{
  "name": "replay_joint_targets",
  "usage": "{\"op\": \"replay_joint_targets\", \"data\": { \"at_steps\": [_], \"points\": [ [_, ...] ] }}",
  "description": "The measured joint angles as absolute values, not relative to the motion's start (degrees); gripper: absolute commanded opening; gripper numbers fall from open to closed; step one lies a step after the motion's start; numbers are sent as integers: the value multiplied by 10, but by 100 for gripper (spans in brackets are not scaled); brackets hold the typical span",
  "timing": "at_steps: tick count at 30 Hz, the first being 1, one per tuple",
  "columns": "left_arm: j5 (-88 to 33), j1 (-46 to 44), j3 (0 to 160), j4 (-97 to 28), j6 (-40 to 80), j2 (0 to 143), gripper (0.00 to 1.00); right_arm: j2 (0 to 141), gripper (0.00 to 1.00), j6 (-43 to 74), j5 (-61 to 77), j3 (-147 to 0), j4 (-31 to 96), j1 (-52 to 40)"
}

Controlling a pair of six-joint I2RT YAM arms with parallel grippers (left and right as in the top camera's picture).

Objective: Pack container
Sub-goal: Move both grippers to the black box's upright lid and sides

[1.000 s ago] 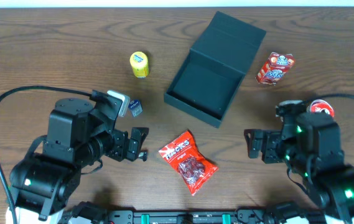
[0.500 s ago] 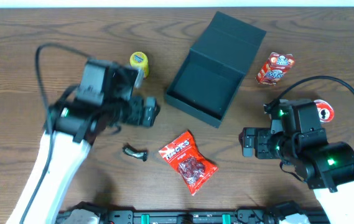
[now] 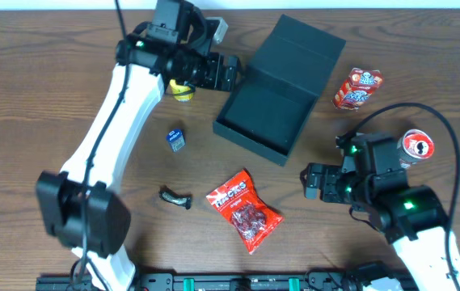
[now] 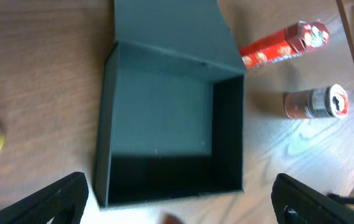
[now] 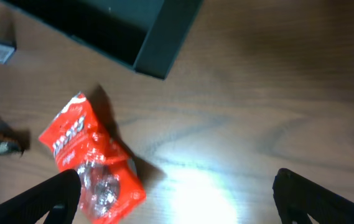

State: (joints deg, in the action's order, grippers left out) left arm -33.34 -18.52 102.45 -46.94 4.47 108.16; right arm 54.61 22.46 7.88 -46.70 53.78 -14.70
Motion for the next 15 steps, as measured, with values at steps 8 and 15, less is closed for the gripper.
{"op": "replay_joint_targets", "data": {
  "at_steps": [8, 15],
  "points": [
    [-345, -196, 1030, -394, 45, 1164, 95, 553, 99, 253, 101, -375, 394, -147],
    [-346, -207, 1030, -352, 45, 1233, 95, 635, 99, 288, 107, -366, 322, -147]
  ]
}}
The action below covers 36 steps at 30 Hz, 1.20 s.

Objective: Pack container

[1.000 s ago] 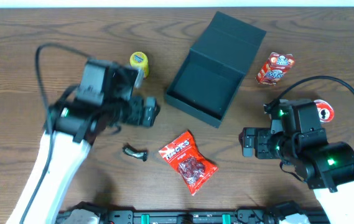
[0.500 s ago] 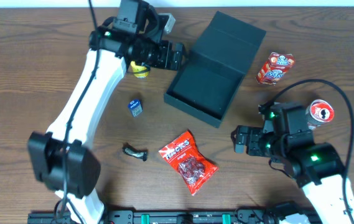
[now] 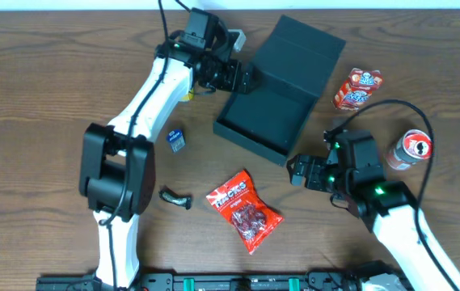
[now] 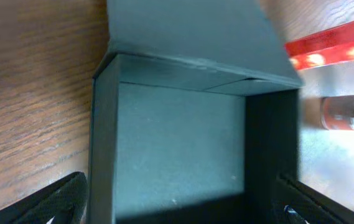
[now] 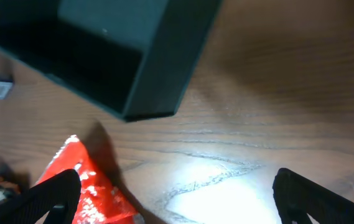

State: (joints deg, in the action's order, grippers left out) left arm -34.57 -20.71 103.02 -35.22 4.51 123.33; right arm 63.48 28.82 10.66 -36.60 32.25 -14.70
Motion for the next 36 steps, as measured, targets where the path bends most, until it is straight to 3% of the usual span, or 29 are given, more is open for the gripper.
{"op": "replay_joint_targets", "data": {
  "at_steps": [10, 36],
  "points": [
    [-325, -207, 1030, -342, 45, 1263, 95, 719, 99, 313, 107, -365, 270, -147],
    [-325, -218, 1030, -519, 123, 1261, 95, 720, 99, 342, 12, -364, 155, -119]
  ]
}}
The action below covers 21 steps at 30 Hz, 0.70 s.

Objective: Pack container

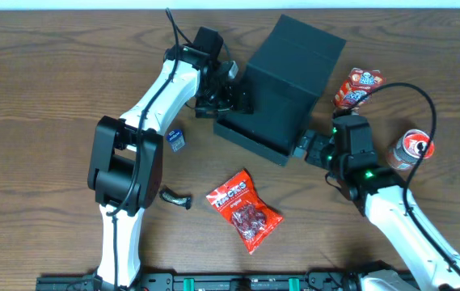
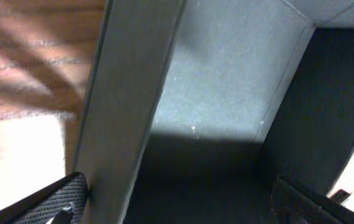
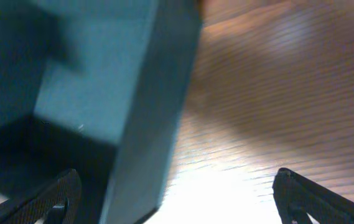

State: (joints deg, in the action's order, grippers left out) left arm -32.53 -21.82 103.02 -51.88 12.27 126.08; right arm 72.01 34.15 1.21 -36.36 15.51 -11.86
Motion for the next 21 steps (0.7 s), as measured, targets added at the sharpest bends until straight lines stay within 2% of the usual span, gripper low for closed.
{"op": "replay_joint_targets", "data": {
  "at_steps": [9, 21],
  "points": [
    [-279, -219, 1030, -547, 121, 1200, 95, 721, 99, 342, 15, -364, 155, -73],
    [-259, -219, 1024, -580, 59, 1169, 95, 772, 99, 343, 36, -363, 98, -72]
  ]
}}
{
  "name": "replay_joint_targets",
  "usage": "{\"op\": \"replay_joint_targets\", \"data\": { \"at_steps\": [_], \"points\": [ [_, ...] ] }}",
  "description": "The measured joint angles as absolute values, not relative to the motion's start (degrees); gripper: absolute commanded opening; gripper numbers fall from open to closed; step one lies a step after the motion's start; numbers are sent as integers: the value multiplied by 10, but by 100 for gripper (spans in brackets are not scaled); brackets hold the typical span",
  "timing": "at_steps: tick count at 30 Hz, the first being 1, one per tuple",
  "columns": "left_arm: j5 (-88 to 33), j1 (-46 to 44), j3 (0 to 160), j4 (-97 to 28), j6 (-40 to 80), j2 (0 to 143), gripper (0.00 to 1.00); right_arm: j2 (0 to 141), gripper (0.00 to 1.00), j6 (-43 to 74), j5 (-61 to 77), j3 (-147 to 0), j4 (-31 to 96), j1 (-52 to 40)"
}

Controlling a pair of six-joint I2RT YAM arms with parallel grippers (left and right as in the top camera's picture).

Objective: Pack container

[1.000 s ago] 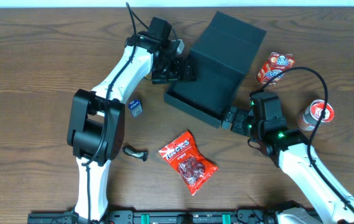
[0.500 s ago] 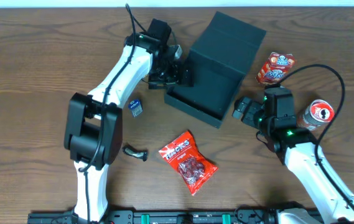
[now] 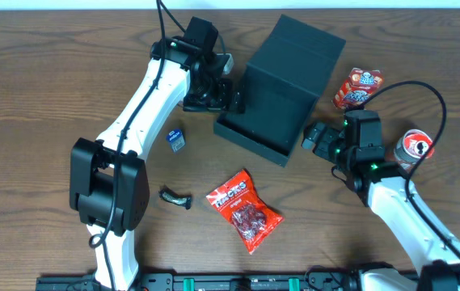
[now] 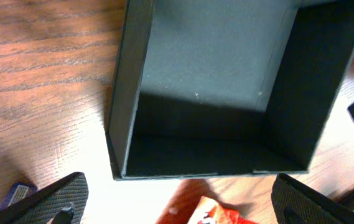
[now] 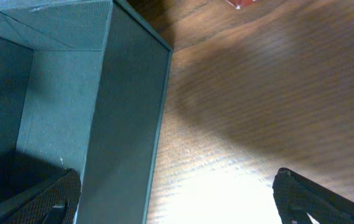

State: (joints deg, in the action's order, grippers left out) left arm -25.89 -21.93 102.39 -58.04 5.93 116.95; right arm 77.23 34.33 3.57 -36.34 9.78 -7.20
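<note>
A dark open box (image 3: 266,113) with its lid folded back lies at mid-table. My left gripper (image 3: 213,95) hovers by the box's left wall, open and holding nothing. The left wrist view looks down into the bare box interior (image 4: 208,74), with both fingers (image 4: 46,199) wide apart. My right gripper (image 3: 317,139) is at the box's right corner, also open. In the right wrist view the box wall (image 5: 127,124) stands between its fingers (image 5: 320,199). A red snack bag (image 3: 244,210) lies in front of the box.
A red carton (image 3: 356,87) and a red can (image 3: 415,145) stand right of the box. A small blue packet (image 3: 177,139) and a dark wrapped piece (image 3: 175,197) lie on the left. The table's back edge runs just behind the lid.
My left gripper has drawn back from the box's left wall, so its camera now takes in the whole interior. My right gripper has shifted slightly right and away. Both remain open.
At first my left gripper was behind the box and my right was low at the front right, facing the snack bag. Both then closed in on the box, one at each side wall. Now both sit a little off, open, and the box has not visibly moved.
</note>
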Motion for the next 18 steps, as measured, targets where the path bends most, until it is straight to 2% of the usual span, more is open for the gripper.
{"op": "replay_joint_targets", "data": {
  "at_steps": [12, 18],
  "points": [
    [-274, -220, 915, -503, 25, 1169, 95, 788, 99, 343, 47, -363, 37, -72],
    [-285, -224, 910, -473, 12, 1169, 95, 801, 99, 343, 47, -363, 2, -72]
  ]
}}
